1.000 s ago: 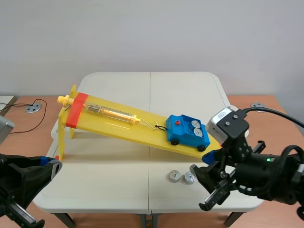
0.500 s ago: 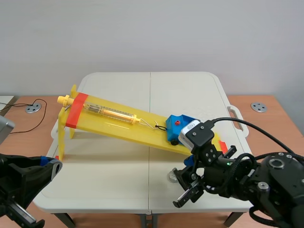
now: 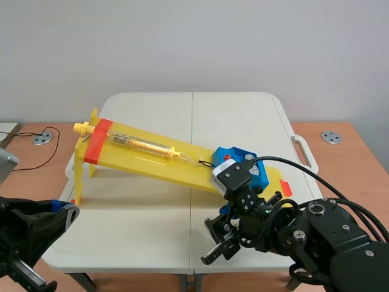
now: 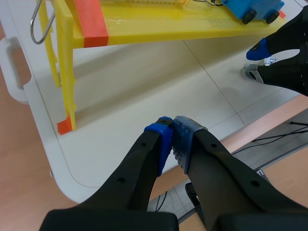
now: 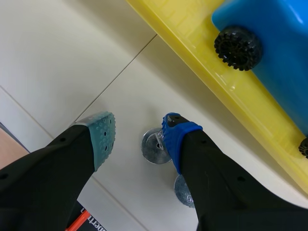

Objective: Place the four metal weights on the blue cart on the ramp.

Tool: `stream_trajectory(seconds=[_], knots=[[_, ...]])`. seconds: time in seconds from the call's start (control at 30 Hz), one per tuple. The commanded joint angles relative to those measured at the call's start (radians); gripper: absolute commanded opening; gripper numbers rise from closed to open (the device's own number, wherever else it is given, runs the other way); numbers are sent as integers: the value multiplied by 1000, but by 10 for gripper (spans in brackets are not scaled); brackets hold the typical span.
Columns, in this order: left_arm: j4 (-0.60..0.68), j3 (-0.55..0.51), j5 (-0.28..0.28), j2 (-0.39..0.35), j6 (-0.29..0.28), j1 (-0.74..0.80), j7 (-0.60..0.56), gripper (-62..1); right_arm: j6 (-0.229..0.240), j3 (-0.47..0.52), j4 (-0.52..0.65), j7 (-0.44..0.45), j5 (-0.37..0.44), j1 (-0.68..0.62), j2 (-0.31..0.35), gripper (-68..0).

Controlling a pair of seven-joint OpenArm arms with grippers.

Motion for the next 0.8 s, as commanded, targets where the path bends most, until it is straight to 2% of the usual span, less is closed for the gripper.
stream_trajectory(seconds=[0.0, 0.13, 0.27, 0.77], knots=[[72, -10, -51, -4, -29, -18, -85, -580, -38, 0, 54, 135, 41, 76, 0, -431], [72, -10, -51, -4, -29, -18, -85, -580, -38, 0, 40, 135, 41, 76, -3, -435], [72, -10, -51, -4, -29, -18, -85, -580, -38, 0, 35, 135, 41, 76, -3, -475], [72, -10, -51, -4, -29, -18, -85, -580, -44, -32, 1, 142, 41, 80, -3, -476]])
